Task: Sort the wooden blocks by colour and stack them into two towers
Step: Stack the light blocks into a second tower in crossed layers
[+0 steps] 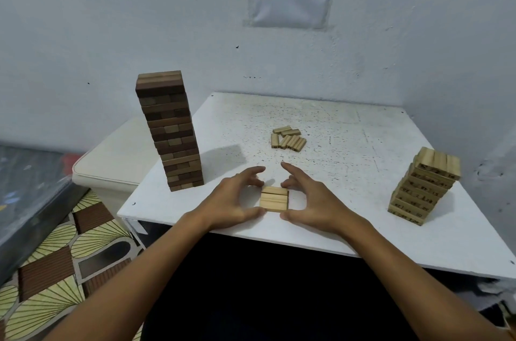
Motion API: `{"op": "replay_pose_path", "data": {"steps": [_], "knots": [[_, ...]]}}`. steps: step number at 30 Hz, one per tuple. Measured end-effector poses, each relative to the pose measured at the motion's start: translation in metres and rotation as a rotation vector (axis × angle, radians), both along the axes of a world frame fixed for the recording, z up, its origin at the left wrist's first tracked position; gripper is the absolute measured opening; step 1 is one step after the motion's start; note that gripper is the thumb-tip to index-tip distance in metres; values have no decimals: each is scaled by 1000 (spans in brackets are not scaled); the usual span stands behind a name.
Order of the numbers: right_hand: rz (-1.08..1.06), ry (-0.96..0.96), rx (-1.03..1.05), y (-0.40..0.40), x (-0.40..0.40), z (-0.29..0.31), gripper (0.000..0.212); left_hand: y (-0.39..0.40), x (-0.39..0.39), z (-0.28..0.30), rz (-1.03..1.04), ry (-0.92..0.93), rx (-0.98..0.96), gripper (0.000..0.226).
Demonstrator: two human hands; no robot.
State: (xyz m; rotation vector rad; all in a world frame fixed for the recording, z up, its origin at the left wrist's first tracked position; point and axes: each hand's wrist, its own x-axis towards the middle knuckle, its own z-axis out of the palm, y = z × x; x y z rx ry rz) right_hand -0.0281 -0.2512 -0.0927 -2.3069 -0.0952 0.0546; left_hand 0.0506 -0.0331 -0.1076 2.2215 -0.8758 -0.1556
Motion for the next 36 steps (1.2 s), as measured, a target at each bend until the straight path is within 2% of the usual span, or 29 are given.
{"op": "replay_pose_path", "data": {"steps": [8,18,30,36], "knots": [[-18,-42,33,-2,2,-4,98,-1,0,-1,1,-21,-36,77],[-34,-102,13,4,-1,-1,90,-5,2,7,1,18,-83,82],[-157,-358,-33,-50,-18,100,74,-76,15,96,-123,-90,-369,76],[-276,-380,-47,-104,-45,132,70,-142,7,129,-258,-113,-363,73]]}}
